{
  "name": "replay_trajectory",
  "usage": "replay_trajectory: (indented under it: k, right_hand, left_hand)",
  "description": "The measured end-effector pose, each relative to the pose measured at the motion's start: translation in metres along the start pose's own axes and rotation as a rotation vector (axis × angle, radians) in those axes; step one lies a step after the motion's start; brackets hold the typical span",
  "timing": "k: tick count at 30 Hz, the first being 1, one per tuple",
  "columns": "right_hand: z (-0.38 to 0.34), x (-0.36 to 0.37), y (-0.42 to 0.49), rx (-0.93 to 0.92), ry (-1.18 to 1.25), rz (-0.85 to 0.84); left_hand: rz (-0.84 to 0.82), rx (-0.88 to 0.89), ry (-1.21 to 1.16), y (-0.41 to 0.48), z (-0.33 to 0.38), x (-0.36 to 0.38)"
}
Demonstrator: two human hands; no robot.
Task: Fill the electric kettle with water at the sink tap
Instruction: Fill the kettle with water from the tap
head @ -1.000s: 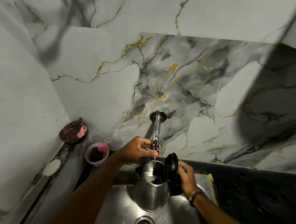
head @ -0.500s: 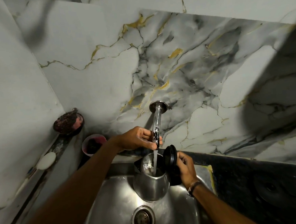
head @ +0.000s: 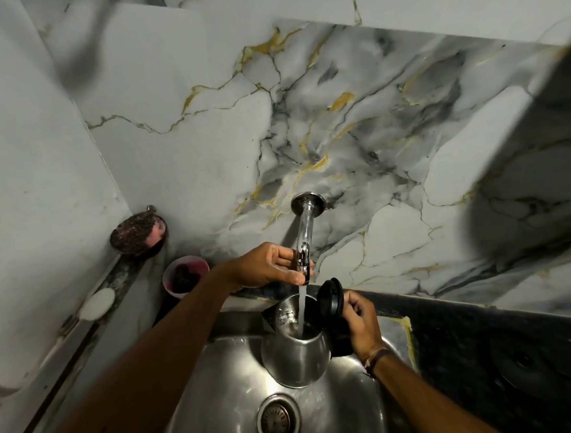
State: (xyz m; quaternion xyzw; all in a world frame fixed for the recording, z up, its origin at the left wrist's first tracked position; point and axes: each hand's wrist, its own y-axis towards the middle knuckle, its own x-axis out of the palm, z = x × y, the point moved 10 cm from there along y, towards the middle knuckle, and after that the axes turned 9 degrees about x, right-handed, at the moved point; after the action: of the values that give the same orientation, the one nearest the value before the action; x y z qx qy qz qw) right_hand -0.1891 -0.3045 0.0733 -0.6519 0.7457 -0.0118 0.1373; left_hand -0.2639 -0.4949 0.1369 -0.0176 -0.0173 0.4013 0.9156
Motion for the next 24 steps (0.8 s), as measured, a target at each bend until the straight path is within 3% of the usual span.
replay_trajectory:
  k: [24]
  right_hand:
    - [0.0028, -0.0008, -0.0062, 0.031, -0.003, 0.007]
  left_hand:
    - [-0.010, -0.035, -0.022, -0.0007, -0.0043, -0.0004]
